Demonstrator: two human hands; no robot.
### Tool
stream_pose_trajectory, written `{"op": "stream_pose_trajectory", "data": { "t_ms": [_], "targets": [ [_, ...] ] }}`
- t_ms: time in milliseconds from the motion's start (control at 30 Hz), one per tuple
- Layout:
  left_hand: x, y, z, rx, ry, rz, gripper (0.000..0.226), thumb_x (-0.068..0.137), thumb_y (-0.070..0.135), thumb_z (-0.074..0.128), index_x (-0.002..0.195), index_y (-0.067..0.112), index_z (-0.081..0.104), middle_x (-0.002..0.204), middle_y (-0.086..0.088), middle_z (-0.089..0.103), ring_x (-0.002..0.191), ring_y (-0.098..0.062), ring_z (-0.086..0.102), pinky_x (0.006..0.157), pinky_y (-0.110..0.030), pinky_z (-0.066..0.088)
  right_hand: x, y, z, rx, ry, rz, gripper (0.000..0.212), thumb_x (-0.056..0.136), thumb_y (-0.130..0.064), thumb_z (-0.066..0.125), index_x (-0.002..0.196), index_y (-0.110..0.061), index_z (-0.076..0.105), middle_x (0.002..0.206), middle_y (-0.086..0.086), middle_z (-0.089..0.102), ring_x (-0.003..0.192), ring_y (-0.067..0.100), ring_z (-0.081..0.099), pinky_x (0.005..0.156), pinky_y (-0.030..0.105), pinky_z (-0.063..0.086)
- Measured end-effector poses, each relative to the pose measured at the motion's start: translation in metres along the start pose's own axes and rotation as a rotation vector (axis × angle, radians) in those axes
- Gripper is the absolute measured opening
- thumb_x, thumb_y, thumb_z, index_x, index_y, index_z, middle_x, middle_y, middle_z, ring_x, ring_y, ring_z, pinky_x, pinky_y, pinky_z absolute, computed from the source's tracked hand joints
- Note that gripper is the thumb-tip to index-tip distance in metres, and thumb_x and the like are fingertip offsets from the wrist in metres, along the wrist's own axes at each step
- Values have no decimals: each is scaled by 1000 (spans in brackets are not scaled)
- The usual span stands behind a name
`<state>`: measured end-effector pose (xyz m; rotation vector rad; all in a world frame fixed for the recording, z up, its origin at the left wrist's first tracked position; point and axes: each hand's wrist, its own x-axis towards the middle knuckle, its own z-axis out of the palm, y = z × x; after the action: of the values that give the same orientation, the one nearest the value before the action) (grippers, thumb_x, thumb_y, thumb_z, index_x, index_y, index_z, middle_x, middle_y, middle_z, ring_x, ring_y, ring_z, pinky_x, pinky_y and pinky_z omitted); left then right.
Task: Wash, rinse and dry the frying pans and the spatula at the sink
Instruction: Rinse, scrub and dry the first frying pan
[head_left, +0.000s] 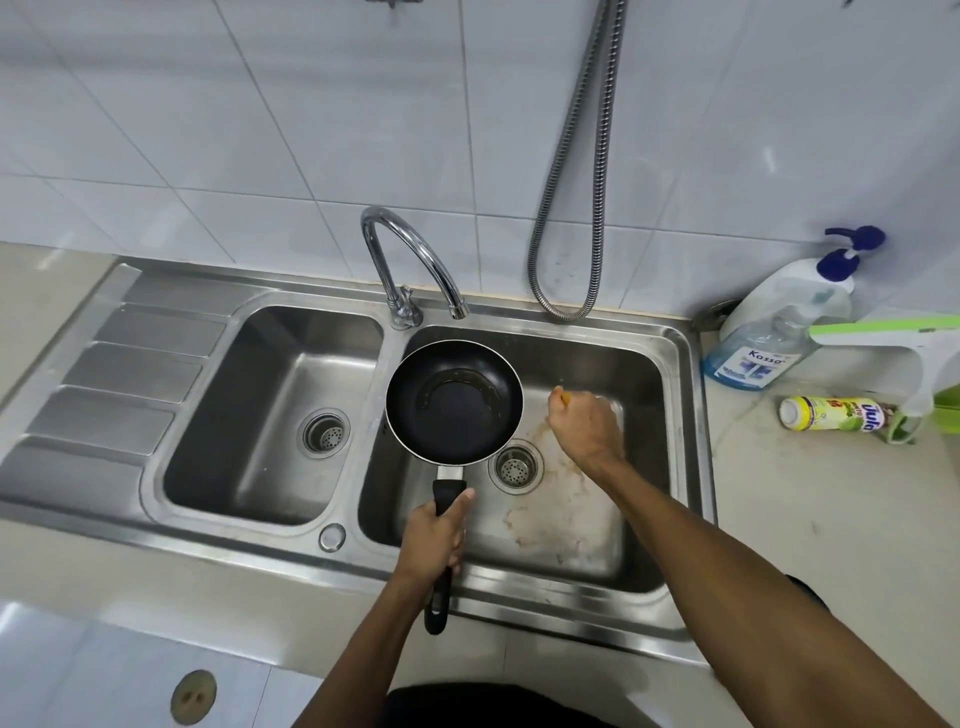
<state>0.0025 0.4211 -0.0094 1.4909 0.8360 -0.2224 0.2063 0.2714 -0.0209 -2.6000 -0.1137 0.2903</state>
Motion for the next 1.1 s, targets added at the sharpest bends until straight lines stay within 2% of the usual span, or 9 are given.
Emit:
{"op": "stream_pose_trajectory", "data": {
  "t_ms": [100,167,267,400,500,567,767,900,1100],
  "targets": [
    [0,1,0,-4,-6,-1,50,101,39,64,62,16,43,49,1,37,39,-12,35,40,-23,33,1,0,0,22,26,39,49,99,-40,36,61,-9,42,80,24,67,74,41,58,67,34,35],
    [-1,1,0,-14,-9,-10,48,101,39,64,63,15,45,50,1,38,39,-12,36,41,-23,34,1,2,1,39,26,70,52,101,-39,37,64,-6,52,85,24,69,73,37,54,68,35,36],
    [-2,2,1,-21,-9,-15,49,100,41,65,63,15,45,50,1,39,39,-12,36,41,-24,37,1,3,4,54,-43,77,58,102,-53,35,84,-9,70,92,17,73,87,38,64,76,38,47],
    [-4,3,1,-38,-37,-6,46,99,42,64,69,12,47,52,-1,40,41,-13,37,42,-25,38,-1,4,5,90,-182,12,46,91,-71,43,98,-28,55,98,7,67,91,31,63,77,41,51],
    [-5,3,3,-41,-45,-14,46,100,41,64,68,12,47,53,-2,39,41,-14,37,41,-24,38,1,18,-10,30,-155,6,44,93,-59,54,126,-30,55,120,14,58,110,36,56,92,44,48],
    [-5,4,4,-35,-56,-8,47,99,41,64,67,13,46,52,-1,39,41,-13,37,41,-24,38,5,38,-25,-27,-81,34,47,95,-52,56,135,-29,50,128,17,52,116,39,53,93,45,46],
    [-6,1,12,-77,-111,-38,45,95,42,69,65,16,47,53,-1,38,41,-13,35,43,-25,38,7,122,-76,-107,206,312,58,91,-44,64,136,-14,43,132,25,48,120,48,49,93,56,48],
    [-4,4,23,-82,-134,-81,41,96,38,69,69,15,48,53,1,38,41,-13,34,42,-26,37,4,161,-92,-69,199,374,62,90,-44,68,137,-14,41,137,24,45,122,48,47,94,57,47],
    [-4,6,36,-86,-150,-85,40,96,37,69,69,16,48,53,1,37,42,-13,33,45,-27,35,7,161,-87,-114,269,368,56,90,-44,66,128,-8,44,129,26,47,117,47,49,87,56,50]
  ]
}}
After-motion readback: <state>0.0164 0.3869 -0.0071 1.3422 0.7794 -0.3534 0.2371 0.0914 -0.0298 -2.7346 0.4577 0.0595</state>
